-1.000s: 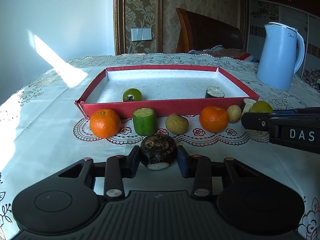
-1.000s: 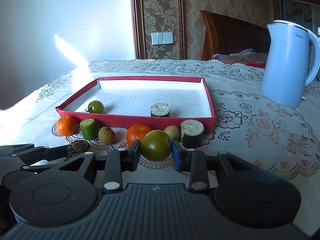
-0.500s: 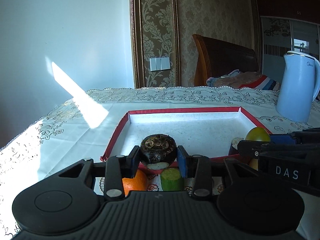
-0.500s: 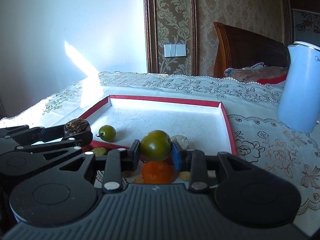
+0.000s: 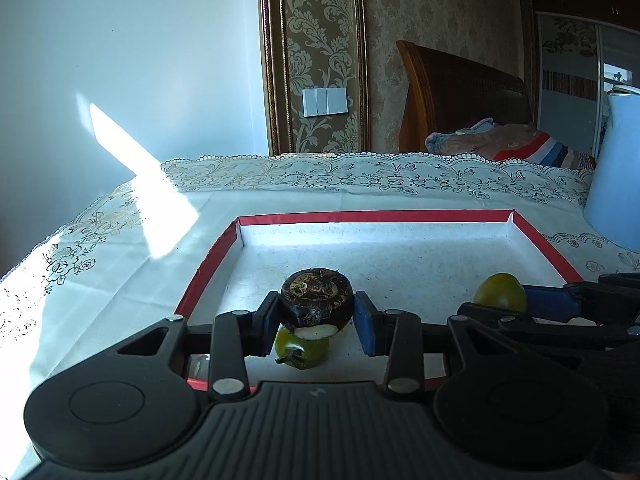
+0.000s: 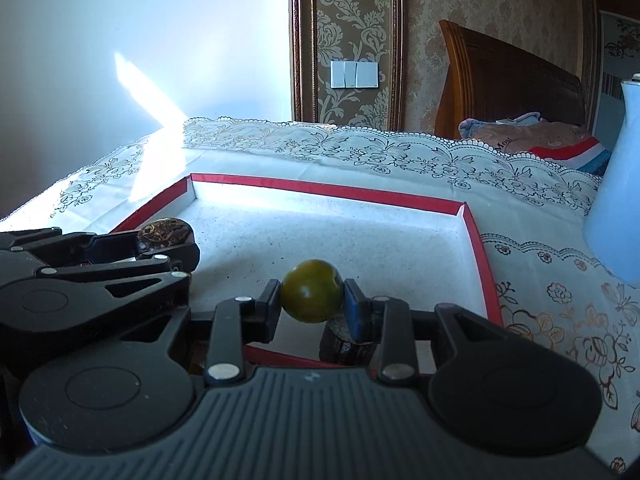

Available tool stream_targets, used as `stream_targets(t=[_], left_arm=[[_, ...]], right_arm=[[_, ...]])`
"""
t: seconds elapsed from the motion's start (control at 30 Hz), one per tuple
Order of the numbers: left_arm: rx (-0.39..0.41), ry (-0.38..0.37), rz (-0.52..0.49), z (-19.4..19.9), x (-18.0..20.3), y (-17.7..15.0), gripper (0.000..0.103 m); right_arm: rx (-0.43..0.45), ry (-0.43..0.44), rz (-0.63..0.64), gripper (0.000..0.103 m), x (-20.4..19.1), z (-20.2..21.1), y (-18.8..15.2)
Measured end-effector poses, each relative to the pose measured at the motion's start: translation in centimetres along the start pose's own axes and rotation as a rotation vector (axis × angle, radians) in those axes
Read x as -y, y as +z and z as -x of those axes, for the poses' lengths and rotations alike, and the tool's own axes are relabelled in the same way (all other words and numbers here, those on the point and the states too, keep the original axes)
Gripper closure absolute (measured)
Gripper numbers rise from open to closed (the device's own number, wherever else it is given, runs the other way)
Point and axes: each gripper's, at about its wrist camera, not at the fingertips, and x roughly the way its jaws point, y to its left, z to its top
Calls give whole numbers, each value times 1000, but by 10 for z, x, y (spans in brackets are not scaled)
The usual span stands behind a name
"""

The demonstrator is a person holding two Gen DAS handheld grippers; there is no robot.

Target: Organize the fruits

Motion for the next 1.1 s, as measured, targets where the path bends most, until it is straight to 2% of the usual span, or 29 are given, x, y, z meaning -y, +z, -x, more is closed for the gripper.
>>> stream_targets(t=[0.43, 0.87, 0.93, 1.03, 1.1], left_arm=[[-12, 24, 9, -17, -2, 1, 65], [-25, -8, 15, -17, -7, -2, 62], [-27, -8, 22, -16, -8, -1, 56], [-8, 4, 31, -12, -12, -2, 38], [12, 2, 42, -6, -15, -2, 36]], right_arm=[[24, -2, 21, 71, -1, 0, -2], [34, 4, 43, 70, -4, 0, -4], [38, 6, 35, 70, -2, 2, -5], [54, 19, 24, 70, 0, 7, -5], [71, 29, 19, 64, 1, 11, -5]])
